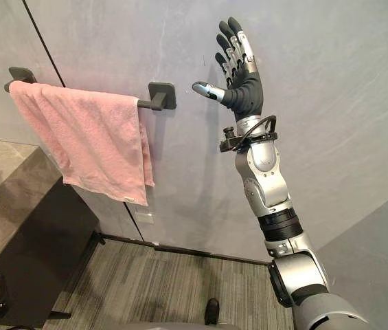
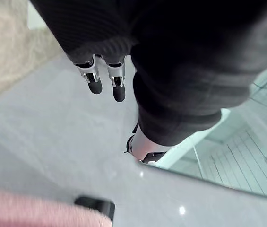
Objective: Organize washtable
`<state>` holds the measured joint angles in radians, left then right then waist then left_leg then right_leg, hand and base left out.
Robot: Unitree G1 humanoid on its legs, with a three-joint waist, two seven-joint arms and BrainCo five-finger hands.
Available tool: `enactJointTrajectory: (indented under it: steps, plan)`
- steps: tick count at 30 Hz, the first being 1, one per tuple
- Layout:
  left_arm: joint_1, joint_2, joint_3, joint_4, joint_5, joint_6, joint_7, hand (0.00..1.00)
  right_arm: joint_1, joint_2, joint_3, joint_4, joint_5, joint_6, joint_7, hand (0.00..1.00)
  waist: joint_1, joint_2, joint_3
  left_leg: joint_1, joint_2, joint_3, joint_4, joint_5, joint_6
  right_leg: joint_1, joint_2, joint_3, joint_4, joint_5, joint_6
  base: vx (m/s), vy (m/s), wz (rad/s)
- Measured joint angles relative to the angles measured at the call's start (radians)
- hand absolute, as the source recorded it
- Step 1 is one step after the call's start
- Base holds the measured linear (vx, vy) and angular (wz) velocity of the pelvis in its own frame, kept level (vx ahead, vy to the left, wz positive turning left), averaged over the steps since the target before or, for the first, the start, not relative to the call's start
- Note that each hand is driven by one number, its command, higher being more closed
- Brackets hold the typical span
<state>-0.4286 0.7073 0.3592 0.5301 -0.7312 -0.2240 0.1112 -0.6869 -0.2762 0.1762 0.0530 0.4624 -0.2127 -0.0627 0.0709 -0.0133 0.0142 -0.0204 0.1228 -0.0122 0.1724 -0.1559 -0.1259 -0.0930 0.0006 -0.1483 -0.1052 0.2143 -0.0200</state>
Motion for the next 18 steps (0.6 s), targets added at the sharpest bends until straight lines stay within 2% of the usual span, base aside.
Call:
enactJointTrajectory:
  steps: [3, 5, 7, 11, 14, 18]
  plan:
    - [0.035, -0.031, -0.034, -0.106, 0.006, -0.007, -0.018, 0.00, 0.000, -0.002, 0.037, 0.000, 0.000, 0.000, 0.016, 0.00, -0.001, 0.000, 0.000, 0.000, 0.000, -0.002, -0.001, 0.000, 0.000, 0.001, 0.000, -0.003, 0.000, 0.000, 0.001, 0.00, 0.062, 0.02]
    - [0.105, -0.092, -0.047, -0.253, 0.012, -0.013, -0.026, 0.00, -0.005, 0.015, 0.070, 0.001, -0.001, 0.001, 0.025, 0.00, 0.000, 0.001, -0.001, 0.002, 0.000, -0.005, -0.005, 0.006, 0.005, 0.003, -0.001, -0.015, 0.000, 0.000, 0.001, 0.01, 0.058, 0.07]
    - [0.155, -0.134, -0.051, -0.322, 0.019, -0.022, -0.048, 0.00, -0.020, 0.039, 0.089, 0.008, -0.001, 0.002, 0.031, 0.00, 0.004, 0.002, -0.001, 0.011, -0.001, -0.006, -0.023, 0.016, 0.004, 0.004, -0.003, -0.018, 0.001, 0.000, 0.001, 0.02, 0.058, 0.05]
    - [0.230, -0.191, -0.082, -0.362, 0.018, -0.022, -0.074, 0.00, -0.060, 0.062, 0.152, 0.030, -0.002, 0.003, 0.048, 0.00, 0.026, 0.017, -0.021, 0.038, 0.000, -0.012, -0.045, 0.020, 0.003, 0.026, -0.003, -0.030, 0.000, -0.009, 0.001, 0.02, 0.054, 0.07]
    - [0.273, -0.199, -0.082, -0.382, 0.015, -0.022, -0.110, 0.00, -0.105, 0.098, 0.203, 0.069, -0.002, 0.004, 0.067, 0.00, 0.035, 0.027, -0.039, 0.038, 0.000, -0.015, -0.053, 0.020, 0.003, 0.026, -0.005, -0.037, 0.000, -0.020, 0.008, 0.01, 0.060, 0.07]
    - [0.293, -0.215, -0.084, -0.388, -0.007, -0.022, -0.136, 0.00, -0.144, 0.148, 0.265, 0.120, -0.010, 0.004, 0.075, 0.00, 0.055, 0.028, -0.041, 0.038, 0.002, -0.018, -0.060, 0.022, 0.002, 0.026, -0.005, -0.043, 0.000, -0.022, 0.009, 0.00, 0.031, 0.04]
